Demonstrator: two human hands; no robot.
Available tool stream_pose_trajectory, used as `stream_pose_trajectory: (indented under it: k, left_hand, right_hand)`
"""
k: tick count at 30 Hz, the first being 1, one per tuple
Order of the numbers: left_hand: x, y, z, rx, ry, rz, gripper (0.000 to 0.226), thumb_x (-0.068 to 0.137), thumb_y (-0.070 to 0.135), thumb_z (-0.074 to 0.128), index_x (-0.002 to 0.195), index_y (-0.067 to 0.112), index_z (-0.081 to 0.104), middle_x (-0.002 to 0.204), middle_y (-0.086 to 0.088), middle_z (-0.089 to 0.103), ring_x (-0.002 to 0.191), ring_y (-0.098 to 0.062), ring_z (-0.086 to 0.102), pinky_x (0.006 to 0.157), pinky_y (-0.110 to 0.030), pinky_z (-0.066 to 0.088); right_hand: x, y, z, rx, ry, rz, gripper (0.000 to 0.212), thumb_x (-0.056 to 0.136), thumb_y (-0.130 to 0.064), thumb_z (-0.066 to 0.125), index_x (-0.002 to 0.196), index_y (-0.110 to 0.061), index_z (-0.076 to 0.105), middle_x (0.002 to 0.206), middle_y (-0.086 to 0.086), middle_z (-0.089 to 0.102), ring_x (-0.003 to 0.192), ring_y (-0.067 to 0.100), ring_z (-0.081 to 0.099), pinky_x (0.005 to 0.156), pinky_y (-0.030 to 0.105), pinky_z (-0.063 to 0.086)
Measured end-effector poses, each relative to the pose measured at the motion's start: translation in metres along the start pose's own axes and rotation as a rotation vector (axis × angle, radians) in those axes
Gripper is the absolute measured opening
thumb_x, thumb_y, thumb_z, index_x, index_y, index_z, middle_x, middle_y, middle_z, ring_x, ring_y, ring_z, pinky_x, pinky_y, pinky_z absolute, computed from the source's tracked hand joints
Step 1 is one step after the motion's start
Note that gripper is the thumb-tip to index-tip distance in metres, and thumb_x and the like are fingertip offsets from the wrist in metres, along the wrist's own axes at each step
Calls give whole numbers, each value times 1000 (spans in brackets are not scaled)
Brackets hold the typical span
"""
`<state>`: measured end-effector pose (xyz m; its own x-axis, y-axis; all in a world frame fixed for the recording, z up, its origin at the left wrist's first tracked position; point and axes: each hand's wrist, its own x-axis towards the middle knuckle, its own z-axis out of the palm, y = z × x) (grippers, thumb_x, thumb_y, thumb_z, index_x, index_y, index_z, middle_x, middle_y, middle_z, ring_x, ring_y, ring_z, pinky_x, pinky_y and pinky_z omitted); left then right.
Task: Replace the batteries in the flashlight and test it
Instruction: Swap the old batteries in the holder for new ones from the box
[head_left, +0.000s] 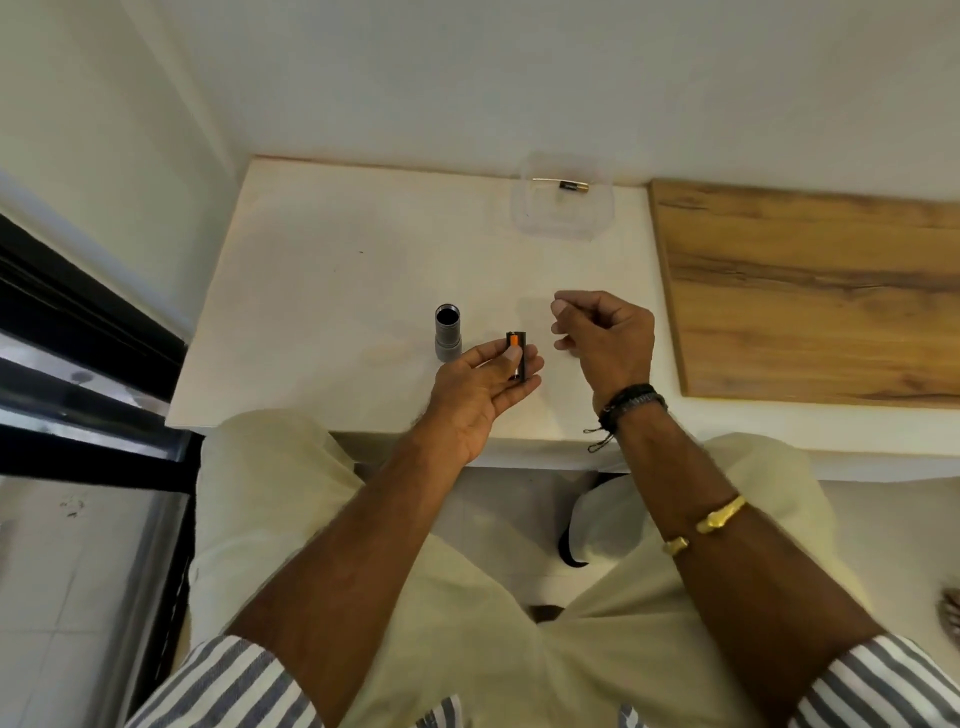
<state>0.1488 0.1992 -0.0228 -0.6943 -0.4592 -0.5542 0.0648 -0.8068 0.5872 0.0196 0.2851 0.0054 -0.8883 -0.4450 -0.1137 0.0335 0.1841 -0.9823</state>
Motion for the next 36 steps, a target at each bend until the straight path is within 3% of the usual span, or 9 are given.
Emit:
stream_pose_trajectory:
  k: [3, 6, 11, 14, 18, 24, 29, 36]
  left_hand:
    - [6, 1, -1, -15, -23, -24, 26, 94, 6, 64, 118, -3, 63, 114, -20, 72, 107, -31, 71, 87, -40, 60]
    - [11, 0, -4, -10, 33, -44, 17, 91, 8, 67, 108, 5, 69, 103, -12, 76, 99, -24, 72, 83, -35, 61]
    - [15, -1, -6, -28, 57, -70, 22, 86, 11, 69, 108, 4, 69, 94, -8, 76, 90, -19, 72, 84, -33, 61]
    - [16, 0, -7, -36, 47, -70, 38, 81, 14, 71, 116, 0, 67, 99, -12, 75, 96, -24, 70, 86, -35, 60]
    - [17, -1, -9, -54, 43, -77, 39, 78, 16, 72, 113, 0, 69, 103, -15, 74, 99, -26, 70, 82, -33, 61]
    - [17, -3, -9, -73, 26, -93, 27, 79, 17, 72, 103, 4, 75, 103, -16, 75, 97, -25, 73, 78, -31, 60]
    - [16, -4, -6, -79, 25, -92, 29, 79, 17, 71, 105, 3, 74, 102, -18, 75, 94, -25, 73, 77, -31, 60]
    - [14, 0, -4, -104, 25, -88, 30, 80, 17, 71, 106, 2, 72, 100, -16, 75, 93, -24, 73, 77, -31, 60]
  right_hand:
    - [38, -9, 6, 10, 30, -9, 10, 87, -9, 75, 95, -9, 80, 77, 9, 76, 66, 16, 70, 57, 25, 57]
    - [86, -21, 12, -29, 68, -35, 8, 87, -7, 75, 93, -8, 79, 77, 8, 75, 66, 16, 69, 57, 27, 58]
    - [157, -33, 22, -248, 86, -107, 9, 86, -6, 72, 92, -6, 79, 80, 10, 74, 67, 18, 69, 66, 33, 63]
    - [190, -37, 27, -512, 64, -176, 15, 86, -9, 73, 100, -9, 80, 96, 9, 79, 87, 22, 75, 84, 30, 61]
    - [221, -36, 36, -856, -36, -227, 27, 90, -3, 64, 110, -12, 78, 116, 8, 74, 112, 25, 67, 99, 29, 53]
    - [236, -29, 50, -1082, -125, -203, 38, 87, 1, 58, 118, -14, 74, 121, 14, 69, 114, 36, 64, 98, 39, 55]
    - [239, -25, 56, -1259, -117, -266, 31, 94, -3, 57, 123, -6, 66, 123, 20, 66, 114, 41, 62, 98, 45, 55]
    - [227, -30, 56, -1269, -101, -250, 32, 92, -4, 55, 120, -10, 69, 121, 18, 67, 111, 40, 64, 95, 45, 57]
